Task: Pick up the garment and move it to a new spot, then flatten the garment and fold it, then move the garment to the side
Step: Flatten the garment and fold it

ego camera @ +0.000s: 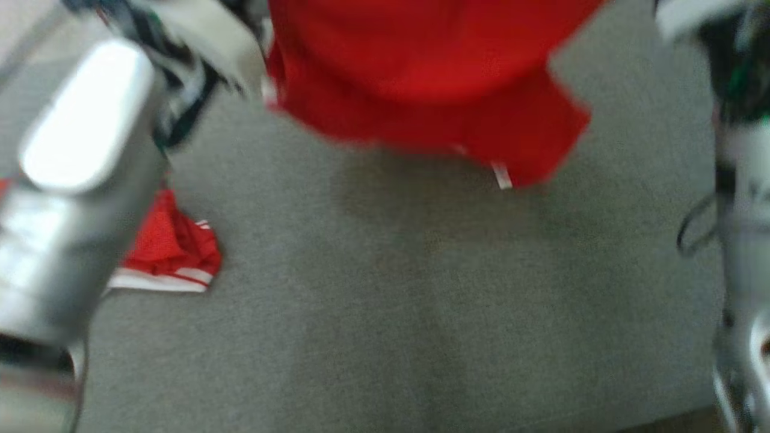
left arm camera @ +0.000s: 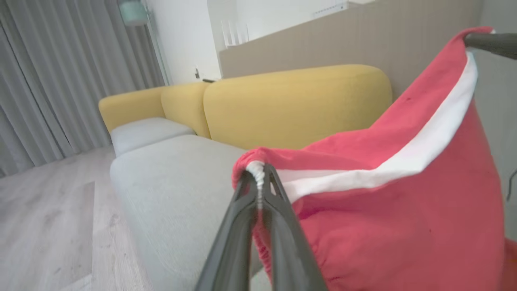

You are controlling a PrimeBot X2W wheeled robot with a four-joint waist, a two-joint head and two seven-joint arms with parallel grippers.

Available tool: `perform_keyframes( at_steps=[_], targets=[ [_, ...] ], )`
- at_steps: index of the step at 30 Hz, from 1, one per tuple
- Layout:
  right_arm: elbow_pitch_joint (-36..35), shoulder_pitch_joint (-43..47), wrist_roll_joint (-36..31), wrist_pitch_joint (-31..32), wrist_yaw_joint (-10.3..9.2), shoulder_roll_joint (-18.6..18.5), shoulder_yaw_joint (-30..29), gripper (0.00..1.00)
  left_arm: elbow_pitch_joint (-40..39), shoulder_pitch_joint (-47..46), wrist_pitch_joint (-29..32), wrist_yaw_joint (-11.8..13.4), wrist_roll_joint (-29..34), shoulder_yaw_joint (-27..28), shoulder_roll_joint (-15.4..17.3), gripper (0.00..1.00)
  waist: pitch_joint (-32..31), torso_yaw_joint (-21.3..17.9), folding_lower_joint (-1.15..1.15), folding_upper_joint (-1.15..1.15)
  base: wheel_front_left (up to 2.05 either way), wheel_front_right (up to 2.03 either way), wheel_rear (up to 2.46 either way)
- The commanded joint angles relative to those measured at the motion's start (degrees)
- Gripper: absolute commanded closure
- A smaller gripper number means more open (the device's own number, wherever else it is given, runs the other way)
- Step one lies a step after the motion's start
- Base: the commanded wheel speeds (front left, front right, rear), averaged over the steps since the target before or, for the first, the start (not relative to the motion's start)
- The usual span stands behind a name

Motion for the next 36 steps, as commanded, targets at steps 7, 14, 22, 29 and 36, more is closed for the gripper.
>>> perform_keyframes(
  at_steps=[7, 14, 22, 29, 36],
  targets=[
    [15.71, -21.71, -5.21, -19.53, -0.04, 0.99, 3.45, 1.00, 10.67, -18.47, -12.14, 1.43, 0.91, 7.81, -2.46, 1.00, 6.30, -4.16, -0.02, 0.00, 0.00, 0.00, 0.00],
    [30.15, -19.86, -4.14, -23.17, -0.04, 0.31, 8.11, 1.00, 17.41, -15.41, -16.76, -0.32, -2.23, 3.38, -6.78, 1.00, 6.48, -2.70, -0.02, 0.00, 0.00, 0.00, 0.00],
    [37.84, -10.64, 0.45, -14.44, -0.04, -4.45, 18.88, 1.00, 12.30, -1.43, -17.99, -0.42, -8.22, -12.72, -3.43, 1.00, 4.58, -1.40, -0.02, 0.00, 0.00, 0.00, 0.00],
    [36.80, -2.10, 7.69, -2.22, -0.04, -12.73, 28.53, 1.00, 6.23, 10.75, -18.84, -0.43, -14.35, -21.74, 1.69, 1.00, -0.28, -0.80, -0.02, 0.00, 0.00, 0.00, 0.00],
    [30.00, 5.05, 15.53, 6.43, -0.04, -20.16, 33.70, 1.00, 4.01, 17.75, -18.92, -0.29, -13.56, -27.21, 2.61, 1.00, -5.19, -0.26, -0.02, 0.00, 0.00, 0.00, 0.00]
  ],
)
